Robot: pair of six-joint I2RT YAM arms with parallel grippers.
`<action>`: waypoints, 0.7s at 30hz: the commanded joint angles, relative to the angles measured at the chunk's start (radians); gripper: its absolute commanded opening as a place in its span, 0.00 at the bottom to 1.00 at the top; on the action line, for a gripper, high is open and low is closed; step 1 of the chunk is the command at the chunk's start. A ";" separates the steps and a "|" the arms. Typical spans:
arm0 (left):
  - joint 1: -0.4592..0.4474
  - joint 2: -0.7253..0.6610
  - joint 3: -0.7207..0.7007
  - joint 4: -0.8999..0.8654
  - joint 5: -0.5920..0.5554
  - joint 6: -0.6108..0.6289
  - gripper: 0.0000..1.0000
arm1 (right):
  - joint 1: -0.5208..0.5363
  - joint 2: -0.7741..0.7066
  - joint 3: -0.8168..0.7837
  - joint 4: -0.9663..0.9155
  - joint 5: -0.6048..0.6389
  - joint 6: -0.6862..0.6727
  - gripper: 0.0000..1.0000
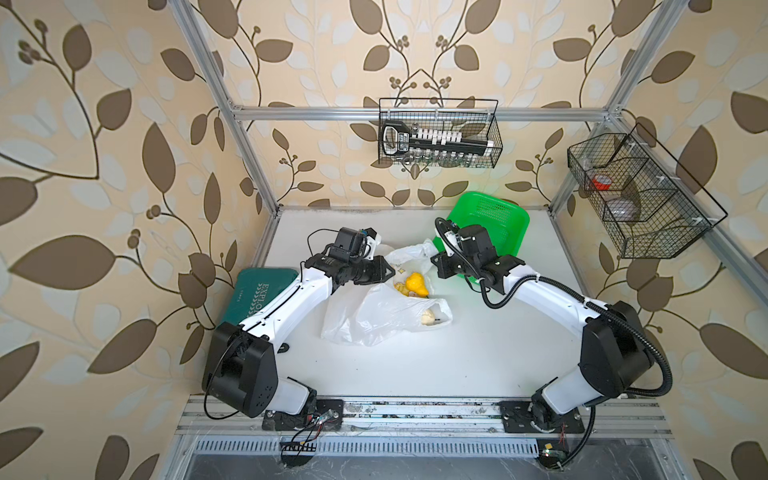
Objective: Place the pears into plastic bags & tie knots
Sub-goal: Adjust the plastic bag at the center of the board.
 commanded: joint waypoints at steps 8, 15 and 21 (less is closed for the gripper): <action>-0.013 -0.249 0.082 -0.122 -0.127 0.094 0.64 | 0.000 0.002 0.038 -0.031 -0.015 -0.004 0.00; -0.310 -0.235 0.064 -0.166 -0.274 0.109 0.65 | -0.017 0.024 0.056 -0.056 0.008 0.016 0.00; -0.450 -0.105 0.043 -0.110 -0.418 0.146 0.67 | -0.025 0.023 0.068 -0.070 -0.006 0.021 0.00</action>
